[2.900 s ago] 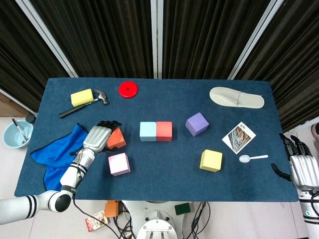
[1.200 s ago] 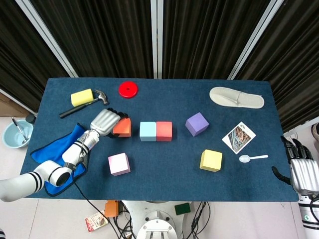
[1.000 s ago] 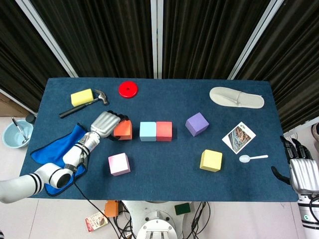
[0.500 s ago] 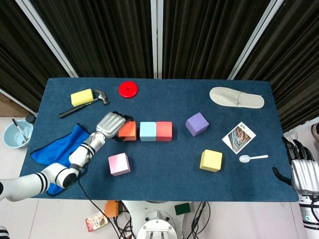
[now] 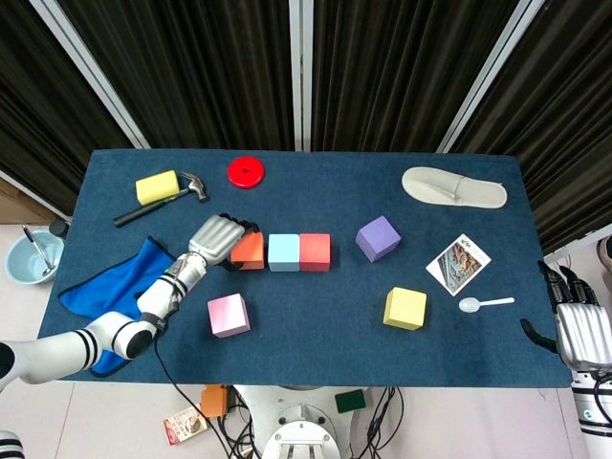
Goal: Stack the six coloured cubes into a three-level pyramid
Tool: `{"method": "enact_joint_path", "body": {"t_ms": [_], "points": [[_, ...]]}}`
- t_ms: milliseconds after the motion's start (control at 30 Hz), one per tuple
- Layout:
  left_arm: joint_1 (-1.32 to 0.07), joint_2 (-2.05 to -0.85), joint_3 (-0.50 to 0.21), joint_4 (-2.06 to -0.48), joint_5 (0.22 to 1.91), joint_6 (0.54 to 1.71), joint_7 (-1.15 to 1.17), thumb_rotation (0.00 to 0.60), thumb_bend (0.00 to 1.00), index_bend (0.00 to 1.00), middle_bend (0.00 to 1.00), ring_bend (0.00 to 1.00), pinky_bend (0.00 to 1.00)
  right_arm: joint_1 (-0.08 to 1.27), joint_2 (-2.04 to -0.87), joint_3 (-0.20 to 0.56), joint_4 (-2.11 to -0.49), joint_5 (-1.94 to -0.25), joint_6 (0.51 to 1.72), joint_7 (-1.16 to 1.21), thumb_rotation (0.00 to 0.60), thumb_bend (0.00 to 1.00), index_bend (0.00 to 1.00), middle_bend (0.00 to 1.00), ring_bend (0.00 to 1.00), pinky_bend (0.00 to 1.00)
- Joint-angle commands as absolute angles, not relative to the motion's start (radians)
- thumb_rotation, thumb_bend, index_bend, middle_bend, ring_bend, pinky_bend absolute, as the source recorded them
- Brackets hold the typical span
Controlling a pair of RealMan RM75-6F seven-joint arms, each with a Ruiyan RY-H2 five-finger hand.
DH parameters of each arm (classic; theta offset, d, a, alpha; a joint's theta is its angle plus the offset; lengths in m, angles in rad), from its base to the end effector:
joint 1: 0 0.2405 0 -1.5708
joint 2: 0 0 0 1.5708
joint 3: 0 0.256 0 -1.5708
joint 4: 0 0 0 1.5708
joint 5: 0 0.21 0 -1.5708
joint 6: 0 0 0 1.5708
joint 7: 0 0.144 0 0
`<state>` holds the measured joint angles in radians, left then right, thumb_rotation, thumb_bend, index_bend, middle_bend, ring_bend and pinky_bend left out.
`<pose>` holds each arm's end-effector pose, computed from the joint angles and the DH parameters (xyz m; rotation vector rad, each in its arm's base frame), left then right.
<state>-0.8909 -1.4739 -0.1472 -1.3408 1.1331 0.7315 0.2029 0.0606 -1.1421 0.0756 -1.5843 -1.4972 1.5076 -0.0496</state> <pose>-0.1463 0.3880 -0.0061 -2.0360 -0.8970 -0.7922 -0.3159 -0.1789 0.1611 1.3564 -0.8439 0.8776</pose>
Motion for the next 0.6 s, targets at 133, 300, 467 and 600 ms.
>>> {"method": "enact_joint_path", "body": {"t_ms": [133,300,467,600], "points": [[-0.892,-1.474,-0.141,-1.345,1.120,0.729,0.214,0.594,0.21,0.31,0.34,0.36,0.29,0.061,-1.143,0.074,-1.579,-1.497,1.505,-0.045,0.600,0.21,0.05,0.15,0.08,0.19],[-0.896,-1.481,-0.141,-1.344,1.120,0.731,0.216,0.593,0.21,0.31,0.34,0.36,0.29,0.061,-1.143,0.074,-1.577,-1.497,1.505,-0.043,0.600,0.21,0.05,0.15,0.08,0.19],[-0.904,-1.488,-0.142,-1.335,1.116,0.725,0.216,0.591,0.21,0.31,0.34,0.35,0.29,0.058,-1.142,0.072,-1.578,-1.494,1.505,-0.043,0.600,0.21,0.05,0.15,0.08,0.19],[-0.907,-1.492,-0.141,-1.329,1.112,0.723,0.217,0.591,0.21,0.31,0.34,0.35,0.29,0.057,-1.142,0.072,-1.578,-1.493,1.506,-0.044,0.600,0.21,0.05,0.15,0.08,0.19]]}}
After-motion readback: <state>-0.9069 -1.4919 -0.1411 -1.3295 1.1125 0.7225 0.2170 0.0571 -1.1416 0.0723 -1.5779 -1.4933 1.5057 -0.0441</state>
